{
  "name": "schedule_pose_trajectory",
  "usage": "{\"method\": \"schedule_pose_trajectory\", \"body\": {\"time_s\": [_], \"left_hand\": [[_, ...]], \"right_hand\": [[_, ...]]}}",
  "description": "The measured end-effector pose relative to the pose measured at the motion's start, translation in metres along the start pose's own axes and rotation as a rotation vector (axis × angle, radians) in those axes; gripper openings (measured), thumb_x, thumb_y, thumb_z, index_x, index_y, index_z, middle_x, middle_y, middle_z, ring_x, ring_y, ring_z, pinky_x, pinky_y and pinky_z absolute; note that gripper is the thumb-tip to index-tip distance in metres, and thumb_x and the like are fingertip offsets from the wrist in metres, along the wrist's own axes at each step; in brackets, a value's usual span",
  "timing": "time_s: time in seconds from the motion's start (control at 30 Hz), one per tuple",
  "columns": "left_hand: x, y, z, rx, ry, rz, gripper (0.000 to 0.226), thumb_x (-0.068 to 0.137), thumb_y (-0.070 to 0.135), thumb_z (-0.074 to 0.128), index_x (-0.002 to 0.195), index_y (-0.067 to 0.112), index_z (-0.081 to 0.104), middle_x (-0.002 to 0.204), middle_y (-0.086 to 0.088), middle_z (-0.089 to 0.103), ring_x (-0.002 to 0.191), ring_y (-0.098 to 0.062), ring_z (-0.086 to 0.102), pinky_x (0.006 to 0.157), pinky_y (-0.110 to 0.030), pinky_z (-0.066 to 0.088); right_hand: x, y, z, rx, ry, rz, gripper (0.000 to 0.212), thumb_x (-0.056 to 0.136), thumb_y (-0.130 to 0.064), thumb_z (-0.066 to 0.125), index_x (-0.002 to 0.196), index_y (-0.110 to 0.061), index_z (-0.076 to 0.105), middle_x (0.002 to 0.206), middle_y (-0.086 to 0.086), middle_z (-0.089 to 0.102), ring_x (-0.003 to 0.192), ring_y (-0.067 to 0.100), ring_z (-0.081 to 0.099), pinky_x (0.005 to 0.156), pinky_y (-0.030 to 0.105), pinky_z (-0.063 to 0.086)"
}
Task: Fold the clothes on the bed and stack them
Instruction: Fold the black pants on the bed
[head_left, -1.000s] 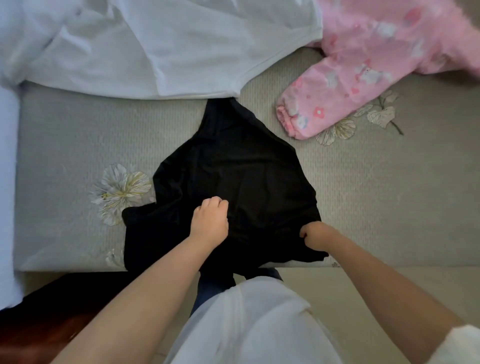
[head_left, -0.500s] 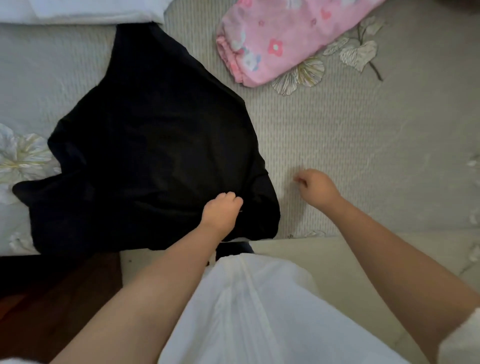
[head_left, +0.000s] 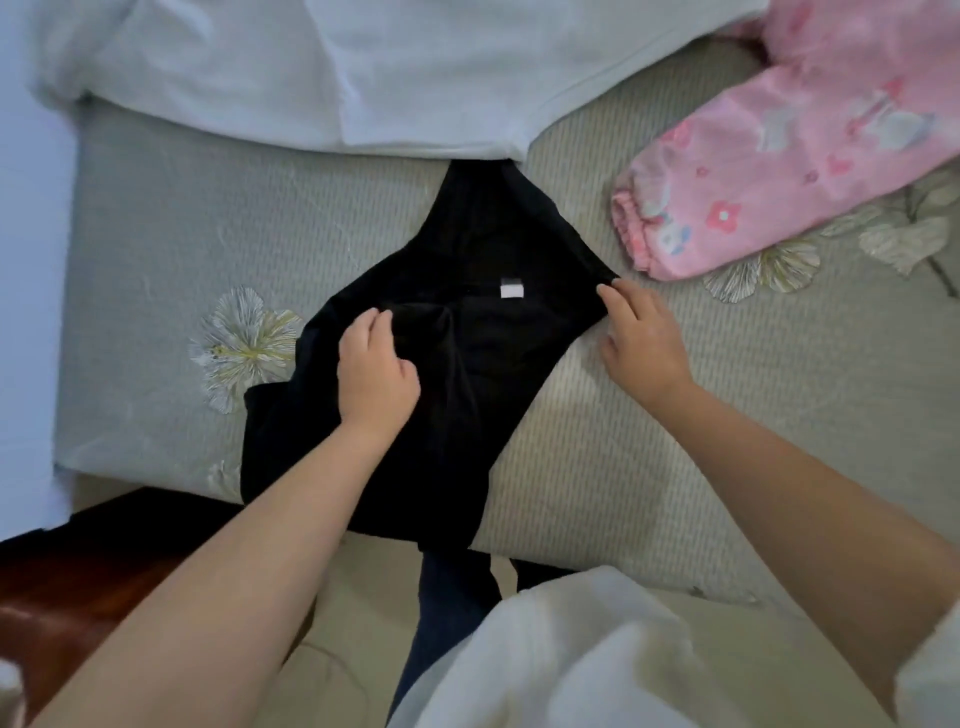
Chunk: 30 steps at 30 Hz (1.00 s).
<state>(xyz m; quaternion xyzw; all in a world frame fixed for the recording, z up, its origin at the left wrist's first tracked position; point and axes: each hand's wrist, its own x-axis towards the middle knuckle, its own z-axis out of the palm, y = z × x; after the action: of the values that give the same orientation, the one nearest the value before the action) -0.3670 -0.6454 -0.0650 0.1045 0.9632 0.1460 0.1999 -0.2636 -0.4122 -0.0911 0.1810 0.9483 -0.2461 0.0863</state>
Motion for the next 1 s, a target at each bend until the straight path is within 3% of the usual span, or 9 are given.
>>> {"method": "schedule_pose_trajectory", "body": {"time_s": [0.1, 0.2, 0.37, 0.53, 0.6, 0.67, 0.77, 0.9, 1.0], "left_hand": [[0.021, 0.023, 0.019, 0.103, -0.135, 0.152, 0.051, 0.093, 0.024, 0.047, 0.137, 0.001, 0.035, 0.144, -0.016, 0.034, 0.135, -0.027, 0.027, 0.111, -0.034, 0.02], [0.044, 0.041, 0.032, 0.284, -0.206, -0.048, 0.062, 0.089, 0.043, 0.052, 0.132, 0.002, 0.037, 0.136, -0.016, 0.042, 0.126, -0.03, 0.039, 0.103, -0.04, 0.031], [0.054, 0.035, 0.018, 0.402, -0.307, -0.101, 0.022, 0.088, 0.011, 0.05, 0.109, 0.006, 0.054, 0.11, -0.012, 0.057, 0.101, -0.028, 0.055, 0.091, -0.037, 0.036], [0.052, 0.023, -0.029, 0.421, -0.407, -0.084, 0.03, 0.084, 0.002, 0.046, 0.108, 0.011, 0.062, 0.112, -0.011, 0.058, 0.105, -0.03, 0.054, 0.089, -0.038, 0.041], [0.054, 0.023, -0.054, 0.297, -0.37, -0.015, 0.031, 0.085, 0.0, 0.046, 0.108, 0.01, 0.063, 0.111, -0.015, 0.059, 0.103, -0.032, 0.054, 0.085, -0.038, 0.043], [0.055, 0.028, -0.086, 0.102, -0.32, 0.075, 0.025, 0.085, -0.003, 0.046, 0.101, 0.005, 0.064, 0.104, -0.016, 0.058, 0.096, -0.031, 0.054, 0.079, -0.035, 0.043], [0.047, 0.045, -0.141, -0.173, -0.376, 0.162, 0.021, 0.086, -0.006, 0.043, 0.08, 0.009, 0.056, 0.082, -0.006, 0.05, 0.079, -0.017, 0.047, 0.064, -0.028, 0.032], [0.026, 0.077, -0.222, -0.527, -0.304, 0.171, 0.036, 0.088, -0.007, 0.033, 0.059, 0.014, 0.04, 0.054, 0.003, 0.034, 0.042, 0.0, 0.033, 0.048, -0.018, 0.026], [0.004, 0.099, -0.283, -0.608, -0.259, 0.233, 0.024, 0.08, 0.007, 0.042, 0.059, 0.014, 0.032, 0.055, 0.005, 0.03, 0.042, 0.0, 0.029, 0.044, -0.014, 0.024]], "right_hand": [[0.033, -0.002, 0.002, -0.108, -0.106, -0.039, 0.058, 0.081, 0.003, 0.054, 0.136, 0.005, 0.035, 0.141, 0.021, 0.036, 0.131, 0.035, 0.033, 0.109, 0.039, 0.024], [0.051, 0.006, 0.0, -0.194, -0.286, -0.051, 0.054, 0.084, -0.006, 0.051, 0.137, -0.006, 0.039, 0.139, 0.012, 0.038, 0.127, 0.029, 0.033, 0.104, 0.038, 0.026], [0.054, 0.02, -0.013, -0.408, -0.395, -0.168, 0.039, 0.087, -0.002, 0.042, 0.124, -0.008, 0.054, 0.124, 0.009, 0.049, 0.116, 0.025, 0.04, 0.095, 0.036, 0.033], [0.046, 0.004, -0.042, -0.127, -0.292, -0.283, 0.027, 0.083, 0.005, 0.049, 0.106, 0.004, 0.064, 0.125, 0.013, 0.056, 0.122, 0.027, 0.044, 0.105, 0.031, 0.028], [0.046, -0.014, -0.066, 0.059, -0.212, -0.288, 0.019, 0.077, 0.013, 0.052, 0.09, 0.009, 0.066, 0.119, 0.018, 0.06, 0.119, 0.03, 0.048, 0.103, 0.025, 0.025], [0.047, -0.033, -0.098, 0.245, -0.17, -0.184, 0.02, 0.079, 0.014, 0.05, 0.086, 0.003, 0.064, 0.105, 0.015, 0.065, 0.104, 0.023, 0.055, 0.093, 0.017, 0.031], [0.054, -0.063, -0.142, 0.266, -0.17, -0.094, 0.019, 0.086, 0.006, 0.043, 0.092, -0.007, 0.056, 0.084, 0.01, 0.061, 0.076, 0.019, 0.052, 0.067, 0.026, 0.036], [0.061, -0.109, -0.203, 0.397, 0.044, -0.163, 0.02, 0.084, 0.009, 0.041, 0.092, -0.006, 0.052, 0.081, 0.007, 0.052, 0.078, 0.02, 0.046, 0.059, 0.025, 0.025], [0.058, -0.132, -0.25, 0.452, 0.248, -0.182, 0.024, 0.081, 0.011, 0.04, 0.088, -0.004, 0.057, 0.084, 0.003, 0.051, 0.084, 0.017, 0.045, 0.064, 0.021, 0.027]]}}
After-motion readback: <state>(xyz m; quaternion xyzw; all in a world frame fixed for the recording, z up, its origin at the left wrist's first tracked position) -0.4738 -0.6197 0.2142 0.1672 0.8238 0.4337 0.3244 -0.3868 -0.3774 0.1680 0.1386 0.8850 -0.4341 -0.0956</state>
